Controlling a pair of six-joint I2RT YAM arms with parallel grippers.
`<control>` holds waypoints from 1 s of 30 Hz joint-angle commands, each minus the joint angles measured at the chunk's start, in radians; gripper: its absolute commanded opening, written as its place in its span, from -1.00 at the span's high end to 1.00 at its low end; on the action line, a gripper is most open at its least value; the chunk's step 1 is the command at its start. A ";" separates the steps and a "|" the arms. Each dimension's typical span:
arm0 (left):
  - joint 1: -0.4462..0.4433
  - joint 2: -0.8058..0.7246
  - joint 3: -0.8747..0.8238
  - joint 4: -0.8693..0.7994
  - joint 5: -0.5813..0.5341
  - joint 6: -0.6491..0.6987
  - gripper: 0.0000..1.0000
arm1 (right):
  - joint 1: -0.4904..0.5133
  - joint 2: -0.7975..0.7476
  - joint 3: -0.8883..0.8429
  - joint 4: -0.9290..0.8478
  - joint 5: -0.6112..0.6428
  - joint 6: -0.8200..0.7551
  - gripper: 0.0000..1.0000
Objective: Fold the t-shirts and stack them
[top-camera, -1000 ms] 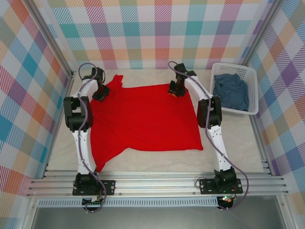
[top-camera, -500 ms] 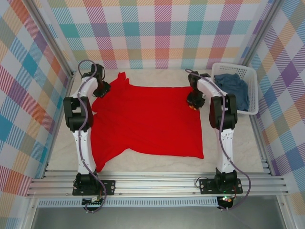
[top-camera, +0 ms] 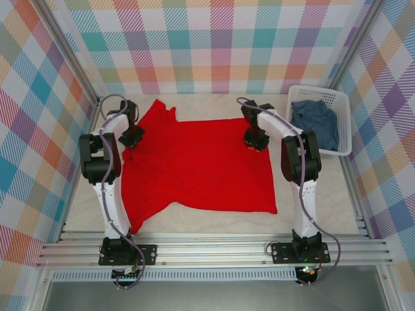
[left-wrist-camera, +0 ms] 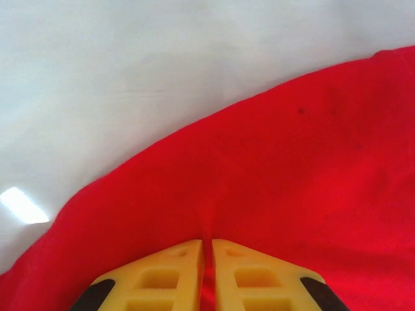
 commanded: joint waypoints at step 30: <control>-0.088 0.406 0.627 -0.217 0.229 -0.043 0.65 | -0.112 0.069 -0.038 0.026 -0.144 -0.056 0.54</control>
